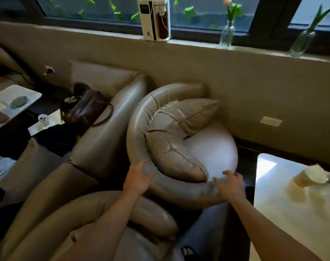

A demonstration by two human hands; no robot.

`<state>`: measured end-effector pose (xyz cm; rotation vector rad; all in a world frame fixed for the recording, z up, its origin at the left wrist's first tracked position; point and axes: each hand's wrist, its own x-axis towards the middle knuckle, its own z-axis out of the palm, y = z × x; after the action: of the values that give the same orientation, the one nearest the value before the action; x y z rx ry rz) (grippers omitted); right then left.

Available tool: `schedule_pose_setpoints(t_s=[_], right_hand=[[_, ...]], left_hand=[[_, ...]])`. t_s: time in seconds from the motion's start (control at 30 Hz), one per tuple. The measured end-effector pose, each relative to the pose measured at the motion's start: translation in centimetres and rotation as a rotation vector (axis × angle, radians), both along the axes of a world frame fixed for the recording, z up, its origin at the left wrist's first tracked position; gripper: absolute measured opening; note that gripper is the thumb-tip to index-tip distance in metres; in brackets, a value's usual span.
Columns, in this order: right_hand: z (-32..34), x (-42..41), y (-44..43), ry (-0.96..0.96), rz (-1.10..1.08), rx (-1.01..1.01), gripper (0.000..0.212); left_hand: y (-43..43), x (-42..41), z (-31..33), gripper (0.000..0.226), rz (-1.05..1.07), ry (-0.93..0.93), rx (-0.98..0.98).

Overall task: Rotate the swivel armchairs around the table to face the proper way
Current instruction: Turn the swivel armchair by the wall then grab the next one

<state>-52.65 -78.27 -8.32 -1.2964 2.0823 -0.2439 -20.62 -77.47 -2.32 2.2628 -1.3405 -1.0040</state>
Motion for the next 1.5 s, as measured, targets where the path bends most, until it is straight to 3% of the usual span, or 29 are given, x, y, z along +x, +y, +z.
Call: schedule_pose_setpoints(t_s=[0.1,0.2,0.37,0.63,1.0,1.23,1.4,1.5], right_hand=[[-2.4,-2.3,-3.6,0.04,-0.103,0.043,0.071],[-5.3,-4.7,-5.8,-0.002,-0.128,0.157,0.074],[-8.9,-7.6,-6.7,-0.059,0.063,0.237,0.036],[-10.4,-8.2,-7.9,-0.143,0.147,0.338,0.035],[-10.9,-4.5,-5.6,-0.164,-0.003,0.263,0.03],[-11.0,2.5,-3.2,-0.195,-0.1,0.196,0.009],[-12.3,7.0,-2.4,-0.207,-0.182,0.187,0.024],[-12.6,7.4,-2.1,-0.267,-0.256,0.17,0.031]], left_hand=[[-4.6,0.1,-3.2,0.066,0.062,-0.06,0.086],[-7.2,1.0,-6.4,0.072,0.105,-0.155,0.175],[-9.8,2.3,-10.8,0.078,0.157,-0.223,0.272],[-10.6,2.4,-15.1,0.088,0.146,-0.323,0.18],[-11.4,6.2,-15.7,0.086,0.108,-0.319,0.066],[-13.9,11.9,-15.8,0.085,0.022,-0.373,0.049],[-16.3,15.9,-15.8,0.084,-0.028,-0.366,0.056],[-15.8,15.8,-15.2,0.083,0.013,-0.299,-0.034]])
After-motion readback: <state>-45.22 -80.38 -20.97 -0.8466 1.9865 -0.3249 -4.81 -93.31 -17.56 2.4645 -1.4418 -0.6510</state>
